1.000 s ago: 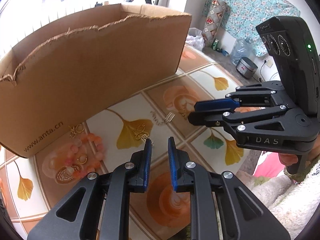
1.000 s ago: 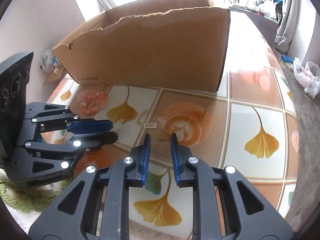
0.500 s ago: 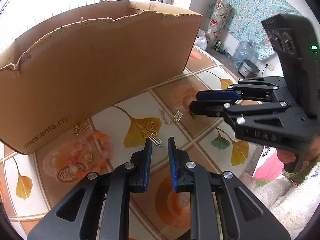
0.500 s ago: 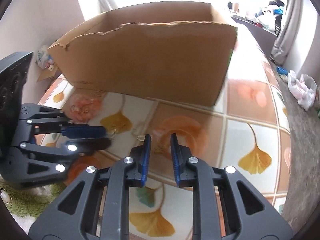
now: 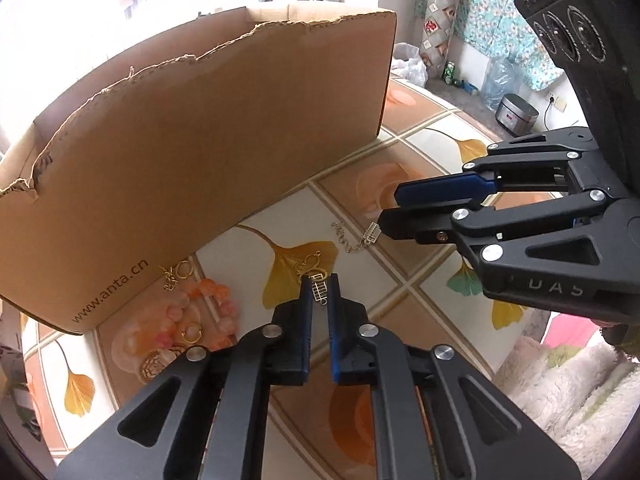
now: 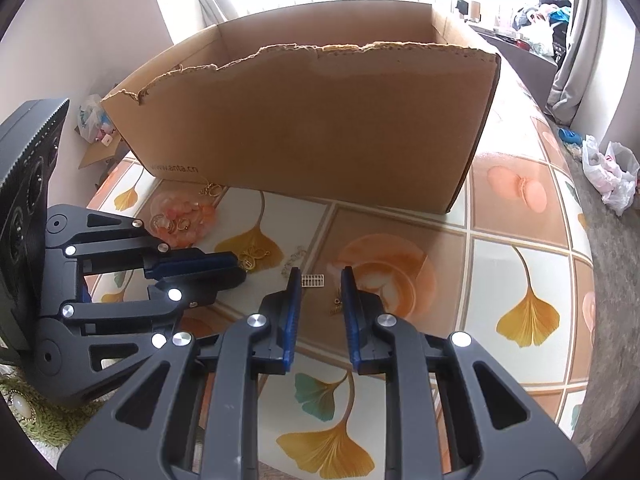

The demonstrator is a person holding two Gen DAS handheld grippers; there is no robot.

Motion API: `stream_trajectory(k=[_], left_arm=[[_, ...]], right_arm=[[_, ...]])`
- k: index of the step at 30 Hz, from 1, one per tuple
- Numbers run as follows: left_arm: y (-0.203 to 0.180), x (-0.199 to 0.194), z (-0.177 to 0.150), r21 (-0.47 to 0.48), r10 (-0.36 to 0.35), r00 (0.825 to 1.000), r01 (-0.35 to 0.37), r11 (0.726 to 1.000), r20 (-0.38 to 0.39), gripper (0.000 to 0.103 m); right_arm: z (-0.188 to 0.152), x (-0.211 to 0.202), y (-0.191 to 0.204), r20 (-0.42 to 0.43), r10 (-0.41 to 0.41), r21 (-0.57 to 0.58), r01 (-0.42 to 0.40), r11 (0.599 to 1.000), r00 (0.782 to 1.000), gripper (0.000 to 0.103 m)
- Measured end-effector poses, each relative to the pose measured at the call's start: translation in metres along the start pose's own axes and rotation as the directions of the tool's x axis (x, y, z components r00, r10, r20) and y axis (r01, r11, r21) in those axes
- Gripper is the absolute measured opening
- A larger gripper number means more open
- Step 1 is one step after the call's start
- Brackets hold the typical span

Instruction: Organize jewelry

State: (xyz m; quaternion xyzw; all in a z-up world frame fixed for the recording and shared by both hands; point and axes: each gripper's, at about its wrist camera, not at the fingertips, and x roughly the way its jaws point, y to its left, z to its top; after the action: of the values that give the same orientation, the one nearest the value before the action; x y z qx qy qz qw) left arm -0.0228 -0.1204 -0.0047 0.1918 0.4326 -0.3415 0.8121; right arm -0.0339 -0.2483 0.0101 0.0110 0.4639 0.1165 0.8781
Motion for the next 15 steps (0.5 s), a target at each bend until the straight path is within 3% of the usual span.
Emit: stream_trajectory(k=[10,12,15], left_arm=[[0.003,-0.011,-0.012,0.0,-0.008,1.0,0.008,1.0,-0.022,0.005],[0.003,-0.013,-0.015,-0.004,-0.004,1.0,0.004,1.0,-0.028,0.005],[0.004,-0.015,-0.017,-0.012,-0.007,0.999,0.007,1.0,-0.037,0.005]], right_arm=[[0.0,-0.005,0.0,0.003,0.019,0.007,-0.019,1.0,1.0,0.02],[0.0,-0.004,0.002,-0.003,0.034,0.008,-0.034,0.999,0.999,0.03],[0.0,-0.002,0.006,-0.007,0.034,-0.007,-0.034,0.999,0.999,0.033]])
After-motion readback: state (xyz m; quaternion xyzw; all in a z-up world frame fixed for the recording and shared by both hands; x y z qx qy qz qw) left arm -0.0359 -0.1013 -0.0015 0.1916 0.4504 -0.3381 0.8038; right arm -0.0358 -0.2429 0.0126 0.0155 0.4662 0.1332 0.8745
